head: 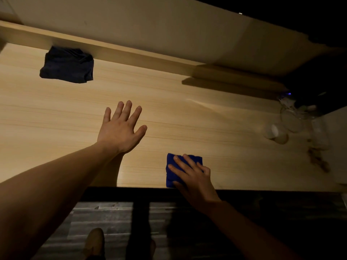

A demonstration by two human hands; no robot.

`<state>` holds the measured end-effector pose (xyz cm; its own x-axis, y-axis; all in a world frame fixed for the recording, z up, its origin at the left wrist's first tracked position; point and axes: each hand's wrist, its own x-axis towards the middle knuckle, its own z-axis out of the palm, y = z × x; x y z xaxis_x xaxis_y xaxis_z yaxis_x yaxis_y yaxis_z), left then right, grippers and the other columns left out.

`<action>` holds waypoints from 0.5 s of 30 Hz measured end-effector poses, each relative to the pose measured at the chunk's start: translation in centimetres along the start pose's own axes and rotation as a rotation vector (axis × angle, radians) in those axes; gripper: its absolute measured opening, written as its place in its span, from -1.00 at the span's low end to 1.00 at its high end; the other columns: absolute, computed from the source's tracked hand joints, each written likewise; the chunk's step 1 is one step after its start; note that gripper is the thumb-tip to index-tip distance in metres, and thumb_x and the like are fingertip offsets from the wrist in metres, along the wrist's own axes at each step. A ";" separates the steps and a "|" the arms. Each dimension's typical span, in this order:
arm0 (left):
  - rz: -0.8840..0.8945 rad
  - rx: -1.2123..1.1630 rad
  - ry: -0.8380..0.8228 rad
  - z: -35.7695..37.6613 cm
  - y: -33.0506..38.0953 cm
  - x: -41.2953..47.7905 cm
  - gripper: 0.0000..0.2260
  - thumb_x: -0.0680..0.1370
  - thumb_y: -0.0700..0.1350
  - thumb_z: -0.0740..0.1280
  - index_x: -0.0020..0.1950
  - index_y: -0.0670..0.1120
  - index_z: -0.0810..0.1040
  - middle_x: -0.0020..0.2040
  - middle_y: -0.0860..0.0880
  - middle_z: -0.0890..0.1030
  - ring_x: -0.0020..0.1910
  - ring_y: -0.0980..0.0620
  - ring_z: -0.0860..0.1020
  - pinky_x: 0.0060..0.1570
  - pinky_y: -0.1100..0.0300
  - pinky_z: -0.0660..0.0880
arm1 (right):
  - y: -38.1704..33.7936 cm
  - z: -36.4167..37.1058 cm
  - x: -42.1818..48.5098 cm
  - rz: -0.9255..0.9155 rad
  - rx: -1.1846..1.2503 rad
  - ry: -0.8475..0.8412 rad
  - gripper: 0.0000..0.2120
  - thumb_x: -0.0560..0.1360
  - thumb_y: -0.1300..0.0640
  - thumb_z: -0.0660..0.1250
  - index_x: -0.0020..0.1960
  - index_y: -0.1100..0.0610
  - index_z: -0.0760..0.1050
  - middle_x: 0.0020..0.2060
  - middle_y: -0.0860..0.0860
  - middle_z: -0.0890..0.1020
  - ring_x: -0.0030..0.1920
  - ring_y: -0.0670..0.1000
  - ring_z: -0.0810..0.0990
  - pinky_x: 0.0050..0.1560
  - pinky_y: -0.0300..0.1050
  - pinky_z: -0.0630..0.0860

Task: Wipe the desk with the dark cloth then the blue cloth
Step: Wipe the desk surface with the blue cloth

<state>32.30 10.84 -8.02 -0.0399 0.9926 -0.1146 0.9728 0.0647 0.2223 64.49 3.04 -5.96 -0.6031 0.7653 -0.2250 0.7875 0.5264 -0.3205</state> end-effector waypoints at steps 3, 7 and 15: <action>-0.003 0.002 0.005 0.1 0.1 0.0 -0.29 0.63 0.46 -0.25 0.73 0.19 -0.18 0.74 -0.03 -0.19 0.70 -0.07 -0.26 0.63 -0.26 -0.22 | -0.3 -0.3 -1.7 -0.063 0.205 0.107 -0.57 0.65 -0.15 0.21 0.46 -0.05 0.52 0.55 -0.15 0.38 0.60 -0.04 0.26 0.32 0.10 0.28; -0.013 -0.002 0.008 0.2 0.2 0.0 -0.30 0.63 0.45 -0.23 0.73 0.19 -0.17 0.74 -0.02 -0.18 0.70 -0.05 -0.27 0.63 -0.24 -0.24 | 1.4 -4.1 0.9 -0.089 0.267 0.177 -0.54 0.67 -0.15 0.18 0.46 0.05 0.52 0.43 -0.17 0.45 0.46 -0.12 0.38 0.30 0.07 0.34; -0.023 0.025 -0.007 0.2 0.2 0.1 -0.31 0.63 0.46 -0.26 0.71 0.21 -0.25 0.72 0.00 -0.26 0.68 -0.04 -0.34 0.62 -0.24 -0.27 | 9.9 -12.1 20.7 0.139 0.006 0.290 -0.59 0.73 -0.02 0.21 0.53 0.09 0.41 0.45 0.12 0.52 0.49 0.16 0.37 0.33 0.06 0.20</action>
<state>32.52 10.96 -8.16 -0.0612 0.9901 -0.1264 0.9771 0.0853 0.1950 61.36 28.59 -2.66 -0.4282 0.9037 0.0045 0.8584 0.4082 -0.3108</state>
